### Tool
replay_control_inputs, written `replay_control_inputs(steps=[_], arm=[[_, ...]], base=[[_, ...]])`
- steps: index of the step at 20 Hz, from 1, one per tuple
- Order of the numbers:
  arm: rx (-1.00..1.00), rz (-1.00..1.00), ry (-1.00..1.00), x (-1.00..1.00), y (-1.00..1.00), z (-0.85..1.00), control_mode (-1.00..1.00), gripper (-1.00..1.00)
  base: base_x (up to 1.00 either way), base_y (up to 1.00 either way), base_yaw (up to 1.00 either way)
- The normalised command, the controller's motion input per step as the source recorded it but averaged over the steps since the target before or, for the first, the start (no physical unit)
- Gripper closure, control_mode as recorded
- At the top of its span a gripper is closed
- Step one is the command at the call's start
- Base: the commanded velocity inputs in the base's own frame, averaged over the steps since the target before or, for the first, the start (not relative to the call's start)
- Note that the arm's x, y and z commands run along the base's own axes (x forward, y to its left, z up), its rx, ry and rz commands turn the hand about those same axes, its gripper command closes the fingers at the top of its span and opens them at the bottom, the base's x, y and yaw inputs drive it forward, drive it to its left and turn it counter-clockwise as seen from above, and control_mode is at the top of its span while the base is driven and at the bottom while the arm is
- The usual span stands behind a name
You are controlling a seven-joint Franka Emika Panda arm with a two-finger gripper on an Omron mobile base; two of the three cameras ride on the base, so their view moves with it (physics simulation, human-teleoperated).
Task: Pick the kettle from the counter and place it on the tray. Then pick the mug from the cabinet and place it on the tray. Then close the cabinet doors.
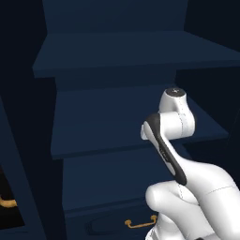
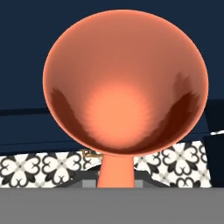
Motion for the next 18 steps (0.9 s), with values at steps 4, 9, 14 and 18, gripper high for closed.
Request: replay_control_inputs(steps=[4, 9, 14, 18], arm=[[0.0, 0.0, 0.0, 0.0, 0.0, 0.0, 1.0, 1.0], [0.0, 0.0, 0.0, 0.0, 0.0, 0.0, 1.0, 1.0], [0.0, 0.0, 0.0, 0.0, 0.0, 0.0, 1.0, 1.0], [0.0, 0.0, 0.0, 0.0, 0.0, 0.0, 1.0, 1.0]], base=[[-0.46, 0.0, 0.0], [-0.61, -0.06, 0.28], [-0.6, 0.0, 0.85], [-0.5, 0.0, 1.0]])
